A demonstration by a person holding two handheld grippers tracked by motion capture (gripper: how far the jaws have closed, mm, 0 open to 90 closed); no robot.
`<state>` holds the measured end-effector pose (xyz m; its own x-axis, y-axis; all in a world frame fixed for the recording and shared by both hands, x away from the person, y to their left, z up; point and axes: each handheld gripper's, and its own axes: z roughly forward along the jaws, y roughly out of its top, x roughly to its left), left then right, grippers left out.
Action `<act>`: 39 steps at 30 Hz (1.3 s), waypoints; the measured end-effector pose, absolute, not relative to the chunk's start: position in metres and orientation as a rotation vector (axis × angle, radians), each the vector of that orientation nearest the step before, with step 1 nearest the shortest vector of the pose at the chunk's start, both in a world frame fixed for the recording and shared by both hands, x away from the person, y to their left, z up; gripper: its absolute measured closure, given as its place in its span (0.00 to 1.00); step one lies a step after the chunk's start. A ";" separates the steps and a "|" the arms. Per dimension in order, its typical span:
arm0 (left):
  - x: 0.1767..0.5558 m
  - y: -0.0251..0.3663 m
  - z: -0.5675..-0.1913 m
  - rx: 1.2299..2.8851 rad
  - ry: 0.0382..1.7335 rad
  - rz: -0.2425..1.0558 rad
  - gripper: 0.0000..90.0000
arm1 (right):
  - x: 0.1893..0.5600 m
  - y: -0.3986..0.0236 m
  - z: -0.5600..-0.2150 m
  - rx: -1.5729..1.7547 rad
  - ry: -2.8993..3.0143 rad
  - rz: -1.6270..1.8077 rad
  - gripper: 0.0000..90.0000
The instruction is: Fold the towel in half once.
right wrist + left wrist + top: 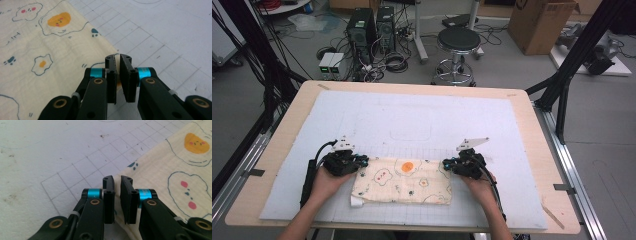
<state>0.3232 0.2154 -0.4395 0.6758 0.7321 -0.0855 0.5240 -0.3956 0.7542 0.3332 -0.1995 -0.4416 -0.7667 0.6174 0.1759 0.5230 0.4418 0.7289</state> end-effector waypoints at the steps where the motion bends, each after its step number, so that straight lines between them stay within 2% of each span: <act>1: 0.323 0.216 -0.440 2.086 0.963 0.332 0.89 | 0.333 -0.199 -0.442 1.023 2.569 1.234 0.92; 14: 0.318 0.223 -0.442 2.073 0.934 0.283 0.83 | 0.329 -0.195 -0.442 0.993 2.558 1.221 0.82; 20: 0.317 0.223 -0.439 2.068 0.913 0.285 0.75 | 0.329 -0.195 -0.440 0.994 2.542 1.257 0.72; 30: 0.312 0.237 -0.427 1.952 0.905 0.279 0.65 | 0.317 -0.200 -0.426 0.990 2.486 1.346 0.52; 34: 0.311 0.240 -0.423 1.915 0.873 0.264 0.58 | 0.315 -0.201 -0.423 0.980 2.464 1.382 0.48; 39: 0.310 0.242 -0.420 1.904 0.880 0.283 0.55 | 0.315 -0.207 -0.420 1.003 2.433 1.419 0.46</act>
<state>0.3101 0.2423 -0.4200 0.7102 0.6825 -0.1724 0.4538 -0.2567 0.8533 0.3155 -0.2070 -0.4198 -0.7648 0.6144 0.1939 0.4713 0.3282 0.8187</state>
